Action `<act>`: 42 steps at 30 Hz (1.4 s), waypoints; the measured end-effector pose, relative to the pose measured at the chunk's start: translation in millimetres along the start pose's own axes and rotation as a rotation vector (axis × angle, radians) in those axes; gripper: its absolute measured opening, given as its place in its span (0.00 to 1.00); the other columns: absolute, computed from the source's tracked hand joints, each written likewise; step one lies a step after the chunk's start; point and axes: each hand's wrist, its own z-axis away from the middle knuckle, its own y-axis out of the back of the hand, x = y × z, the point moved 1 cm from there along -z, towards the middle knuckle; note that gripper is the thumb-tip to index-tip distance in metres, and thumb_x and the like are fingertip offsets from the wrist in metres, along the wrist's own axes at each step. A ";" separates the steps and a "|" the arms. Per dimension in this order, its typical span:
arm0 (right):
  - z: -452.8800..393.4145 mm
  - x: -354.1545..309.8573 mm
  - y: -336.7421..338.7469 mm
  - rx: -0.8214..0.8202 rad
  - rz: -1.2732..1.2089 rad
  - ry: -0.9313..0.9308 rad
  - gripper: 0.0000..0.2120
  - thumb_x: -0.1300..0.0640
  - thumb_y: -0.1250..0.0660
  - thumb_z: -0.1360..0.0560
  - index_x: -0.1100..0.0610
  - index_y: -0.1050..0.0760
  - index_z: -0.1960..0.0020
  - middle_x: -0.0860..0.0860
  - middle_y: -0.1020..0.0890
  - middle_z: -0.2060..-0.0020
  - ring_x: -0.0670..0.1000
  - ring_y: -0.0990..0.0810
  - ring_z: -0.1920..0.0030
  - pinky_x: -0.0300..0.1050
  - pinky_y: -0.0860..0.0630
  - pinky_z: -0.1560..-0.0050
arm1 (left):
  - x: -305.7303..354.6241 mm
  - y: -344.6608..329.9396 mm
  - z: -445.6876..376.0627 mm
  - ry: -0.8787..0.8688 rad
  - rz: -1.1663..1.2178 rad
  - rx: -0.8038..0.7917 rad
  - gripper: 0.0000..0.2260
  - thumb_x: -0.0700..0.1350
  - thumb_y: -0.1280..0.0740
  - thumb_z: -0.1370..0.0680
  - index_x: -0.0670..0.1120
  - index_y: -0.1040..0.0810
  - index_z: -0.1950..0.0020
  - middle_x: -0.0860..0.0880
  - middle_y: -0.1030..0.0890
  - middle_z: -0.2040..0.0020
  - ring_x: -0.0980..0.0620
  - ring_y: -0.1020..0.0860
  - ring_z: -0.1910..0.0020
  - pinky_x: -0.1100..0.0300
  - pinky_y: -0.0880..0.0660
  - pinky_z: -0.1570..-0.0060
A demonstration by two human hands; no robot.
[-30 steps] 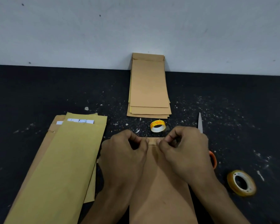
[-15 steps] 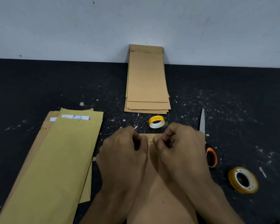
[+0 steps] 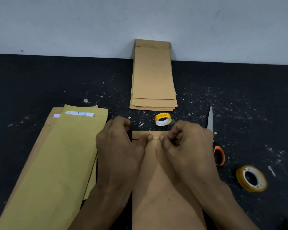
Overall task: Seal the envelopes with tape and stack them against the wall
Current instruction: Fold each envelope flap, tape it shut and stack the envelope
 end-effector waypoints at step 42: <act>-33.3 -17.6 32.3 -0.347 0.024 -0.402 0.14 0.61 0.18 0.34 0.65 0.23 0.62 0.58 0.17 0.72 0.50 0.19 0.77 0.38 0.25 0.76 | 13.7 11.3 18.0 -0.134 -0.255 -0.326 0.21 0.39 0.40 0.20 0.62 0.21 0.37 0.57 0.32 0.33 0.50 0.24 0.43 0.56 0.37 0.55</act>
